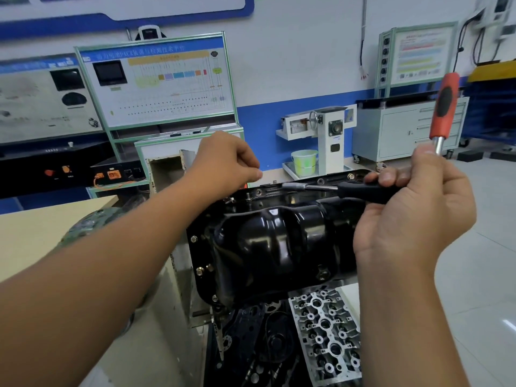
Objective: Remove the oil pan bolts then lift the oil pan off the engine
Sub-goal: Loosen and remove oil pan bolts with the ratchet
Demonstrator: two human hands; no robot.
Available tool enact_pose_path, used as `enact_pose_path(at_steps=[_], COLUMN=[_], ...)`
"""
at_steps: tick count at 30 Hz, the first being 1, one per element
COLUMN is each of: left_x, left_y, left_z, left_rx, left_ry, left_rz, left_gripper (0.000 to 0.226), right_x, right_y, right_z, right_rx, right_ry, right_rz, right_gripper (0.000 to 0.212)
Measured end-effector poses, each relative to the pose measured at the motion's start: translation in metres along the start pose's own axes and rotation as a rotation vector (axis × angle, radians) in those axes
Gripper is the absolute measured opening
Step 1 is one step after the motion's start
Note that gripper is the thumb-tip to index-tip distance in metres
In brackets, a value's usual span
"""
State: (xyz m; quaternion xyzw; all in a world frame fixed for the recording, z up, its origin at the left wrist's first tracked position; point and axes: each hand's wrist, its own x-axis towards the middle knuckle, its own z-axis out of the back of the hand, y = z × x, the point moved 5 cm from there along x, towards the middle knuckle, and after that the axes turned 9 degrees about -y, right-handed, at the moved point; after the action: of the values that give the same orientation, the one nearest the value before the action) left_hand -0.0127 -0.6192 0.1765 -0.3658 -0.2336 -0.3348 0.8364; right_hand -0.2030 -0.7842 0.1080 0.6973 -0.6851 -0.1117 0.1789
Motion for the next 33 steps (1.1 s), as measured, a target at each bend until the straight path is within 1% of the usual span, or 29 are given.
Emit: enact_pose_path(at_steps=[3, 6, 8, 11, 14, 17, 19, 21, 24, 26, 28, 31, 33], left_x=[0.006, 0.009, 0.009, 0.008, 0.007, 0.008, 0.008, 0.006, 0.004, 0.002, 0.000, -0.001, -0.001], left_y=[-0.008, -0.012, -0.016, -0.016, -0.011, -0.008, -0.010, -0.015, -0.024, -0.029, -0.031, -0.032, -0.031], left_z=[-0.018, -0.036, -0.048, -0.058, -0.062, -0.063, -0.062, -0.062, -0.064, -0.065, -0.066, -0.067, -0.067], left_rx=[-0.001, -0.059, -0.118, -0.180, -0.240, -0.251, -0.250, -0.210, -0.175, -0.206, -0.226, -0.211, -0.180], left_ry=[-0.010, -0.045, -0.048, -0.067, -0.062, -0.047, -0.061, -0.074, -0.025, 0.029, 0.059, 0.087, 0.088], left_rz=[0.063, 0.129, 0.158, 0.213, 0.273, 0.312, 0.310, 0.257, 0.174, 0.149, 0.130, 0.100, 0.092], left_gripper=[0.014, 0.029, 0.034, 0.034, 0.028, 0.032, 0.034, 0.034, 0.030, 0.028, 0.030, 0.038, 0.042], right_x=[0.010, 0.010, 0.006, 0.001, 0.000, -0.001, -0.003, -0.003, -0.002, -0.003, -0.005, -0.004, -0.004], right_y=[0.004, 0.003, 0.002, 0.002, 0.003, 0.002, 0.001, 0.001, 0.004, 0.007, 0.012, 0.017, 0.021], right_z=[0.000, -0.001, -0.003, -0.006, -0.006, -0.005, -0.005, -0.006, -0.009, -0.011, -0.014, -0.019, -0.019], right_rx=[-0.097, -0.128, -0.160, -0.214, -0.242, -0.225, -0.210, -0.219, -0.255, -0.337, -0.486, -0.760, -0.877], right_ry=[0.017, 0.054, 0.067, 0.093, 0.140, 0.171, 0.182, 0.205, 0.284, 0.358, 0.463, 0.612, 0.635], right_rz=[0.066, 0.084, 0.111, 0.149, 0.169, 0.160, 0.142, 0.133, 0.127, 0.145, 0.186, 0.224, 0.221], right_gripper=[0.010, 0.010, 0.014, 0.016, 0.015, 0.014, 0.014, 0.014, 0.014, 0.015, 0.017, 0.031, 0.036])
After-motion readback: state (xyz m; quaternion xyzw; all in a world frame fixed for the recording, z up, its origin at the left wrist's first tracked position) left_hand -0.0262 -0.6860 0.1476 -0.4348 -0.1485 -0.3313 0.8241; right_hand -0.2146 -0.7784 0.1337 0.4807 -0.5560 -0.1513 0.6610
